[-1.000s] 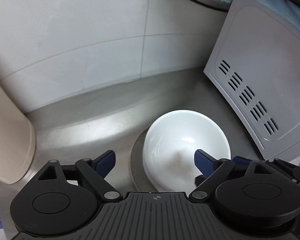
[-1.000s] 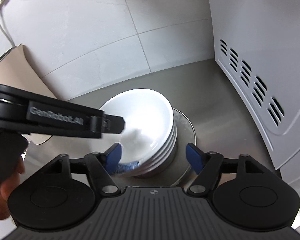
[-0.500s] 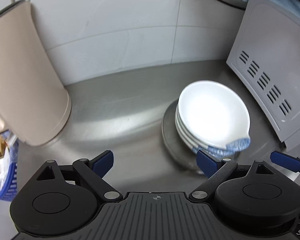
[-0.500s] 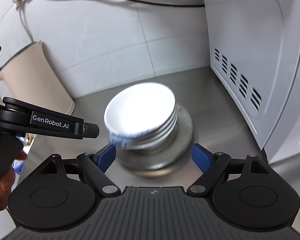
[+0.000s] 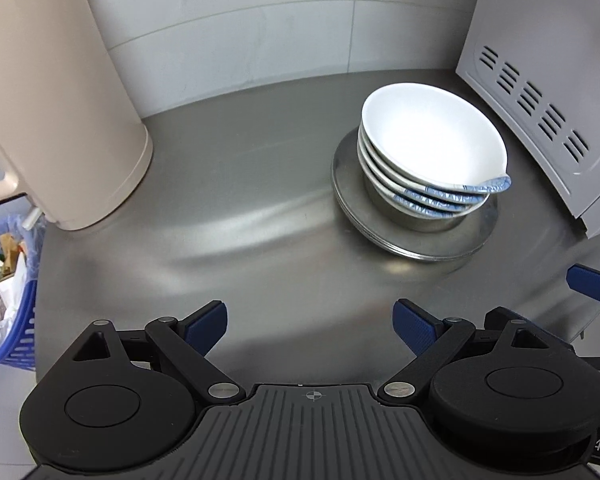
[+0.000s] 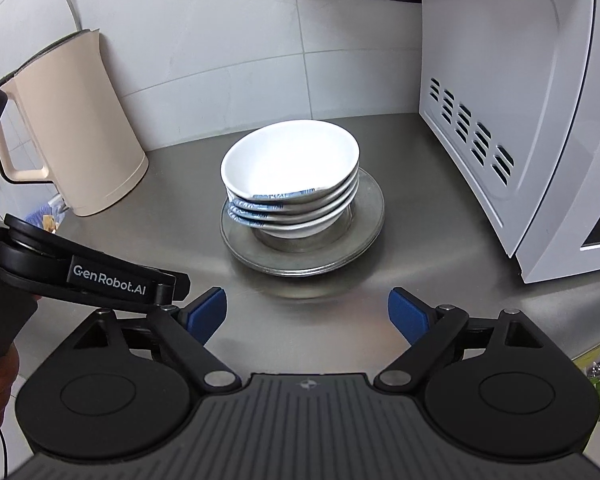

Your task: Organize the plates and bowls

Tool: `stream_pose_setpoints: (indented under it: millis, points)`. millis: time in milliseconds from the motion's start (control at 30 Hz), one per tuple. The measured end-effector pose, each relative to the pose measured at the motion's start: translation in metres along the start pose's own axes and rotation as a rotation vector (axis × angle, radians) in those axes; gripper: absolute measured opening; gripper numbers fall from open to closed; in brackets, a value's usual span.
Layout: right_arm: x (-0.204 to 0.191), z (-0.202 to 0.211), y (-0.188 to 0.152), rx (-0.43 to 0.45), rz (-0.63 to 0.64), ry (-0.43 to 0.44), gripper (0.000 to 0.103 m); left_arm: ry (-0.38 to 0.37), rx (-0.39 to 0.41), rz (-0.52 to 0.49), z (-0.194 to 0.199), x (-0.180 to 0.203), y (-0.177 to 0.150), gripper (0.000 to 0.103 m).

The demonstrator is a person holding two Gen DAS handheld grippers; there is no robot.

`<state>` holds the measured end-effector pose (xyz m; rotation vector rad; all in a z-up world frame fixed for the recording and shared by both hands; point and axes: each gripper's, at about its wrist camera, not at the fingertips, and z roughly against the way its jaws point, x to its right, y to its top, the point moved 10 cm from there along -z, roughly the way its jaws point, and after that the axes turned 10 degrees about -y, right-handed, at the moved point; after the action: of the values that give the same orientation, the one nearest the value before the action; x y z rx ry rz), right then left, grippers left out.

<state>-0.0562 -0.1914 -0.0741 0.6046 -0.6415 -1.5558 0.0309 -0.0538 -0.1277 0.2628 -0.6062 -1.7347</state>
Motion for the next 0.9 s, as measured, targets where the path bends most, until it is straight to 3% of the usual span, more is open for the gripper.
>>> stream_pose_setpoints:
  millis: [267,900]
  points:
    - [0.012,-0.005,-0.006,-0.010,0.012,-0.055,0.092,0.011,-0.002,-0.005,-0.002,0.000,-0.007,0.103]
    - [0.004,-0.002,-0.001,0.095,0.057,-0.059,0.095,0.050,-0.009,-0.005,-0.002,-0.006,-0.015,0.103]
